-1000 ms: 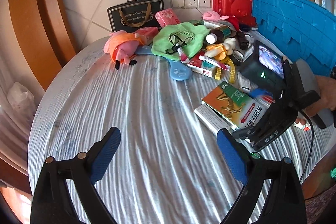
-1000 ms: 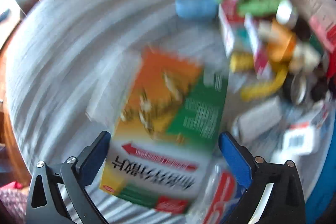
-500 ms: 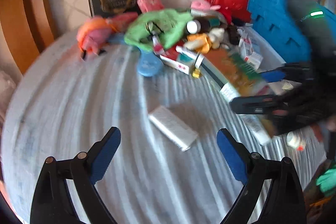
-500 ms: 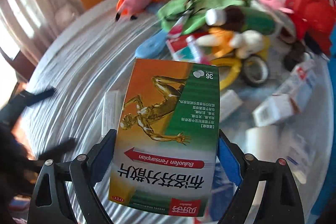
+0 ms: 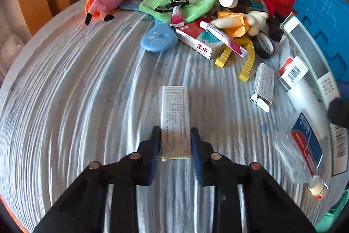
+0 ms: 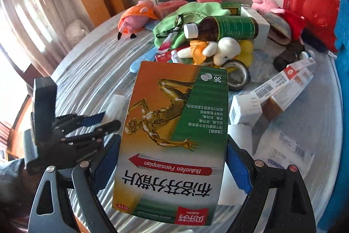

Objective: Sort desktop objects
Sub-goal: 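Grasp the small white medicine box with the left gripper, then carry both boxes to the blue crate and release them inside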

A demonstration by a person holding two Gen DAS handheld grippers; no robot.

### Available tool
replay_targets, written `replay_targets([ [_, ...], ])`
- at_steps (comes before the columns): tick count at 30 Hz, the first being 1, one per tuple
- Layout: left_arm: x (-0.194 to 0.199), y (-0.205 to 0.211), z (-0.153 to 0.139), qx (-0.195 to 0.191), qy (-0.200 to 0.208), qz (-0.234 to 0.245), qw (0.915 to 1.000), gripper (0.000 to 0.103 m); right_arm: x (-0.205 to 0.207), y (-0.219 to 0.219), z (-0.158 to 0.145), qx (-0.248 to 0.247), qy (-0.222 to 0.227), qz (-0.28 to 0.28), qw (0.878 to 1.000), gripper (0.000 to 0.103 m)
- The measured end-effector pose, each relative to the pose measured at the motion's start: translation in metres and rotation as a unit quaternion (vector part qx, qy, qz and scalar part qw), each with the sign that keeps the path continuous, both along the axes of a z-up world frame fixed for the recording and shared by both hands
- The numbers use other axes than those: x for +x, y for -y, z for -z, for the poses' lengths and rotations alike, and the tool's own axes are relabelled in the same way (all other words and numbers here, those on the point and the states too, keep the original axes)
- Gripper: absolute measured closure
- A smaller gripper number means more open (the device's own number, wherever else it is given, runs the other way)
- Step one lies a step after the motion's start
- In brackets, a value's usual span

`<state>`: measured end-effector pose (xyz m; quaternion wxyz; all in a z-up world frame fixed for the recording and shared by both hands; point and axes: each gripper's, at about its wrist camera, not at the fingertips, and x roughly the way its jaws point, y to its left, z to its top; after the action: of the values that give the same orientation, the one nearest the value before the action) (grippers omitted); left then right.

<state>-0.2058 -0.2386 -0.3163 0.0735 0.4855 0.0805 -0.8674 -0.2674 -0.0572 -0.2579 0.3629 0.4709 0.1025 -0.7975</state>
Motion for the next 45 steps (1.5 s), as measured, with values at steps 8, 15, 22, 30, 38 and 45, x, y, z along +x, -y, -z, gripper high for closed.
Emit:
replay_targets([
  [8,0.004,-0.006,-0.019,-0.029,-0.013,0.041,0.9987,0.078,0.0,-0.024,-0.017,-0.012,-0.029,0.017,0.999,0.013],
  [15,0.002,-0.019,-0.094,-0.078,-0.096,0.097,0.9875,0.078,0.011,-0.038,-0.059,-0.034,-0.067,0.048,0.996,0.013],
  [22,-0.008,-0.062,-0.185,-0.091,-0.202,0.205,0.9534,0.078,0.045,-0.064,-0.137,-0.056,-0.152,0.13,0.978,0.013],
  [30,-0.03,-0.169,-0.285,-0.067,-0.321,0.31,0.8922,0.078,0.092,-0.153,-0.238,-0.07,-0.28,0.253,0.923,0.013],
  [38,-0.055,-0.322,-0.338,-0.053,-0.362,0.385,0.8473,0.078,0.086,-0.298,-0.301,-0.054,-0.336,0.37,0.864,0.013],
  [45,-0.073,-0.424,-0.352,-0.075,-0.361,0.402,0.8379,0.077,0.057,-0.385,-0.308,-0.061,-0.327,0.425,0.842,0.013],
])
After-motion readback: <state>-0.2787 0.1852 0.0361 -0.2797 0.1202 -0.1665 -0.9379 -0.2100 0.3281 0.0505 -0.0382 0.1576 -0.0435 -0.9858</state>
